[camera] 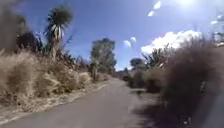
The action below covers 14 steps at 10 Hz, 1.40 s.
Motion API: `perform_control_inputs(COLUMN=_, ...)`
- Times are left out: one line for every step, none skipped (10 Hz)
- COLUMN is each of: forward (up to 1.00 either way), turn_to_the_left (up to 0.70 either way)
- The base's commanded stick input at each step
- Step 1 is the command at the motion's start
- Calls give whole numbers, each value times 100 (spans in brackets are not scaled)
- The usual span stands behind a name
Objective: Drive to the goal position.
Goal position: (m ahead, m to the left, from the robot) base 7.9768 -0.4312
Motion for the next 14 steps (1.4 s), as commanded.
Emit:
perform_control_inputs(forward=100, turn_to_the_left=0)
perform_control_inputs(forward=100, turn_to_the_left=0)
perform_control_inputs(forward=100, turn_to_the_left=0)
perform_control_inputs(forward=100, turn_to_the_left=0)
perform_control_inputs(forward=100, turn_to_the_left=0)
perform_control_inputs(forward=100, turn_to_the_left=0)
perform_control_inputs(forward=100, turn_to_the_left=0)
perform_control_inputs(forward=100, turn_to_the_left=0)
perform_control_inputs(forward=100, turn_to_the_left=0)
perform_control_inputs(forward=100, turn_to_the_left=0)
perform_control_inputs(forward=100, turn_to_the_left=0)
perform_control_inputs(forward=100, turn_to_the_left=0)
perform_control_inputs(forward=100, turn_to_the_left=0)
perform_control_inputs(forward=100, turn_to_the_left=0)
